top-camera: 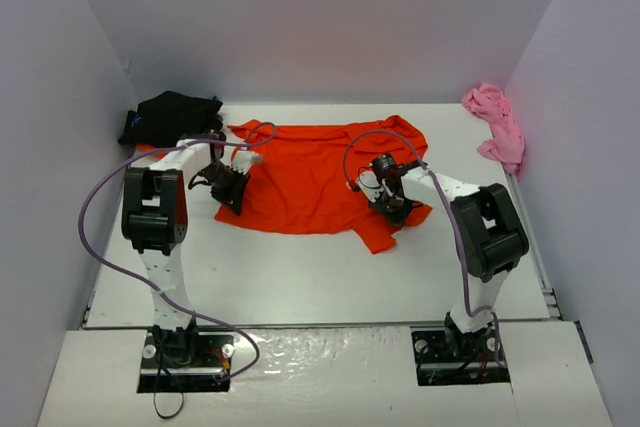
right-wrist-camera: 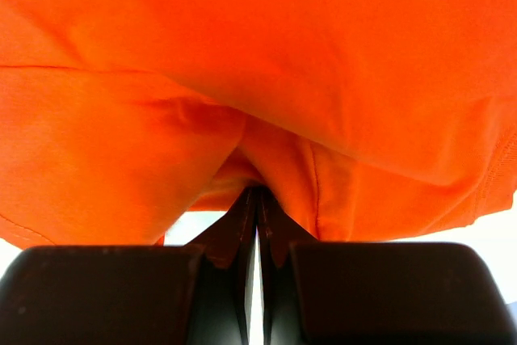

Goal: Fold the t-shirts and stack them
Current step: Flatten the tshirt out

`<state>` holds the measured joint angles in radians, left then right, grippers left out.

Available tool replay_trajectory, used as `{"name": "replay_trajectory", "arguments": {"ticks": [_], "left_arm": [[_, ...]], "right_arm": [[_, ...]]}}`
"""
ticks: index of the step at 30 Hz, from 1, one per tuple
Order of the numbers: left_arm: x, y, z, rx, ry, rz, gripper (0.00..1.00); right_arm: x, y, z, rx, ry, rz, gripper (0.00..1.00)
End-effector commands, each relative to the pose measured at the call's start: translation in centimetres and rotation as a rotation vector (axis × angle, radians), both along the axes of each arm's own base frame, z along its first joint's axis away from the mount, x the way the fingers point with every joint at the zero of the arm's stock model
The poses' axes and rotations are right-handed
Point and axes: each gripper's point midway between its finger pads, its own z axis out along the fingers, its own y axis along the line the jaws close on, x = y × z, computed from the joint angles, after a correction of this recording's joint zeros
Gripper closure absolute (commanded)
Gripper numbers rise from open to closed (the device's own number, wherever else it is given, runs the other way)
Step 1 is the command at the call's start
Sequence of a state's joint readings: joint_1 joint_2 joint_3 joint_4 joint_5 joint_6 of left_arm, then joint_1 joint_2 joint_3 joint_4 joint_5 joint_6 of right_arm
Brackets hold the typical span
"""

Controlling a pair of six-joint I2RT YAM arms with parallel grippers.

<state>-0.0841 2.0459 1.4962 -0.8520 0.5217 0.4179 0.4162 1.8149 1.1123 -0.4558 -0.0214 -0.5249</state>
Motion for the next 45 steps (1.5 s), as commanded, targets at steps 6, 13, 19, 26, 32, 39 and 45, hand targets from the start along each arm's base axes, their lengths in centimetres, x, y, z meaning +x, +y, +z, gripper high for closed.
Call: {"name": "replay_trajectory", "arguments": {"ticks": [6, 13, 19, 26, 32, 39, 45], "left_arm": [[-1.4, 1.6, -0.3, 0.096, 0.070, -0.009, 1.00], [-5.9, 3.1, 0.0, 0.117, 0.096, -0.023, 1.00], [-9.9, 3.9, 0.8, 0.123, 0.121, -0.035, 1.00], [-9.7, 4.2, 4.1, 0.103, 0.005, 0.013, 1.00], [-7.4, 3.0, 5.6, 0.036, -0.124, 0.039, 1.00], [-4.4, 2.8, 7.4, 0.035, -0.202, 0.048, 1.00], [-2.4, 2.4, 7.7, 0.032, -0.220, 0.048, 1.00]], "right_arm": [[-2.0, -3.0, 0.2, -0.104, 0.042, 0.027, 1.00], [-3.5, -7.1, 2.5, -0.195, 0.040, 0.016, 1.00], [-4.9, -9.0, 4.3, -0.216, 0.046, -0.009, 1.00], [-4.5, -7.9, 7.3, -0.129, -0.036, 0.003, 1.00], [-2.3, -5.1, 7.4, -0.036, -0.061, -0.018, 1.00], [-2.2, 0.3, 10.1, -0.032, -0.271, 0.121, 0.78], [-3.7, 2.3, 8.6, -0.011, -0.234, 0.172, 0.69]]}}
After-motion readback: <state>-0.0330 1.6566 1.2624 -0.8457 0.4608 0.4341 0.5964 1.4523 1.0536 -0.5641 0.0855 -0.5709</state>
